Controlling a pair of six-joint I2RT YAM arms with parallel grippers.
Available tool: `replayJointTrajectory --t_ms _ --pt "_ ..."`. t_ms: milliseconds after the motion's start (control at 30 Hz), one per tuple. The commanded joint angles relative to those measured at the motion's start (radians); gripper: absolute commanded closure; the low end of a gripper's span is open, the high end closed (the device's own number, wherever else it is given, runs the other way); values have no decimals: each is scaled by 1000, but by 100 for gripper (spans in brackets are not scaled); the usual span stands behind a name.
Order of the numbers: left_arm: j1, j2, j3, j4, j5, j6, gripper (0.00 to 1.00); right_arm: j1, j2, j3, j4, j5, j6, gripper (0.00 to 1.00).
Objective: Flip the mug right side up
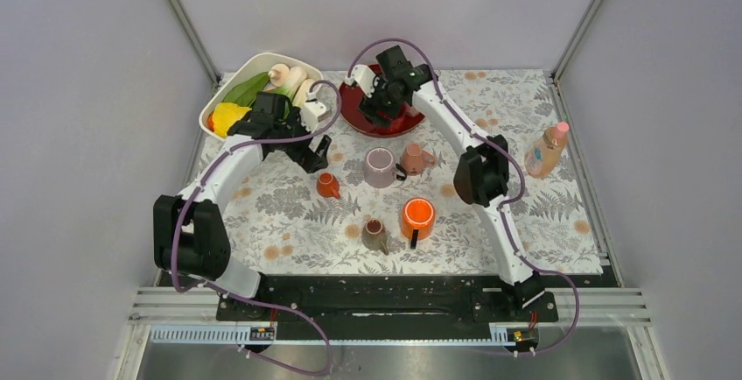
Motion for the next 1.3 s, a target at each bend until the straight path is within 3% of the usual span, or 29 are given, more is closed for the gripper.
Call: replayJointTrajectory --t_ms 0,67,133,233,367,467,667,867,1100,1267 --pt "9 28 87 82 -50 -88 3 23 -185 -24 84 -84 169 13" --pt "3 82 165 80 -30 -72 5 23 -236 -66 103 -109 244 1" --pt "-18 163 275 53 -46 -2 9 23 -311 -144 138 -91 303 1" --pt "-70 294 426 -8 -74 275 14 20 -454 -295 170 -4 369 0" --pt "-101 404 499 -33 -54 682 16 0 -646 -538 208 133 405 0" --pt "-105 500 587 -84 -46 854 17 -33 -780 -709 240 196 433 1" --pt "-107 722 804 -132 -57 916 17 -73 -995 -981 295 204 498 1" --pt "-115 852 914 -146 -141 1004 19 -72 -1126 -1084 266 287 558 1" --pt "-159 891 906 -156 -201 1061 47 -72 -1218 -1178 265 299 571 1" --pt "-165 839 822 -259 -203 1155 57 -72 -1247 -1209 265 341 572 1"
